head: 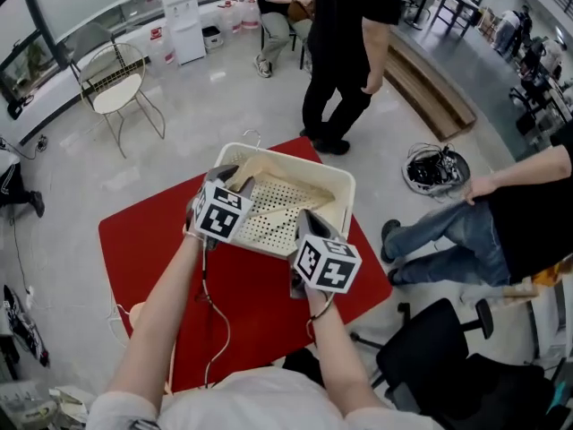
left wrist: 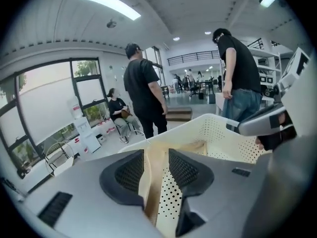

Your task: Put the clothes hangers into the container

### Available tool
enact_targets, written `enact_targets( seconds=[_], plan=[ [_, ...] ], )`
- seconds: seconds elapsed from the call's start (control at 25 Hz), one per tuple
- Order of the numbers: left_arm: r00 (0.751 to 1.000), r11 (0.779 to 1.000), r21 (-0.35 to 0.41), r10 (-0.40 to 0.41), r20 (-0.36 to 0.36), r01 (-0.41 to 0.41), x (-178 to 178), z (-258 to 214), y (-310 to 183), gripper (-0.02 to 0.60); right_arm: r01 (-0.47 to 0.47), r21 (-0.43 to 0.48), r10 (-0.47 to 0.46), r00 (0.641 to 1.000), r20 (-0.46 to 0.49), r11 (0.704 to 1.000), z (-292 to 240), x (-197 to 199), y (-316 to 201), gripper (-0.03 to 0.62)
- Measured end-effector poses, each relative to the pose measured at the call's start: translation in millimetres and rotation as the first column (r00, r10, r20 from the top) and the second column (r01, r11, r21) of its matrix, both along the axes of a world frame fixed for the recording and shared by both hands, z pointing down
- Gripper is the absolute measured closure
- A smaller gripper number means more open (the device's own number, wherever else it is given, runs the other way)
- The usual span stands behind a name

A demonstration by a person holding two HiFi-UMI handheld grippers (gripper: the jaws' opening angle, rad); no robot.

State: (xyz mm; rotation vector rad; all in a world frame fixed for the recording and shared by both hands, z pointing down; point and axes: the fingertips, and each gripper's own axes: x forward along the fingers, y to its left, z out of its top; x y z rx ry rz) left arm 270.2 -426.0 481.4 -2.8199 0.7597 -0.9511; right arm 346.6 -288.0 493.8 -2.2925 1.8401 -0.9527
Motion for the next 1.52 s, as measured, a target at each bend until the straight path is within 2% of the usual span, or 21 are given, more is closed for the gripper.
enact_targets(
  seconds=[0.24,0.4,0.56,0.72,0.84,1.04,1.32,1.52],
  plan=[
    [0.979,0.993,-0.073,-0.106,-0.176,0.095,-29.2,-37.8,10.0,0.443,0.031,0.022,-0.03,0.999,-0.01,0.999,-10.3,-10.2,-6.0,0.579],
    [0.942,0.98,-0.101,-0.193,-0.275,0.172,-57.8,-58.6,25.3,0.52,0.07,0.041,-0.069,0.997,-0.019,0.997,-21.4,-21.4,-6.0,0.579],
    [0.903,0.963,-0.127,-0.268,-0.335,0.238,-88.0,-67.1,48.6,0.555,0.138,0.054,-0.136,0.99,-0.037,0.989,-31.8,-40.2,-5.4,0.579],
    [0.866,0.938,-0.173,-0.345,-0.363,0.301,-120.2,-63.3,74.5,0.566,0.225,0.07,-0.221,0.974,-0.057,0.972,-43.5,-69.3,-5.5,0.579],
    [0.832,0.914,-0.178,-0.406,-0.377,0.365,-147.8,-60.1,96.4,0.571,0.289,0.074,-0.283,0.956,-0.079,0.954,-48.9,-95.9,-1.6,0.579],
    [0.753,0.852,-0.2,-0.521,-0.401,0.483,-188.3,-53.8,129.5,0.571,0.407,0.068,-0.398,0.911,-0.109,0.911,-49.4,-150.9,6.1,0.579],
    [0.712,0.803,-0.203,-0.592,-0.378,0.56,-224.7,-47.6,153.3,0.571,0.514,0.085,-0.504,0.857,-0.109,0.854,-49.4,-206.2,9.4,0.579],
    [0.689,0.785,-0.204,-0.614,-0.384,0.586,-233.3,-48.8,155.5,0.571,0.532,0.085,-0.522,0.845,-0.116,0.842,-50.3,-210.2,11.0,0.579]
  ],
)
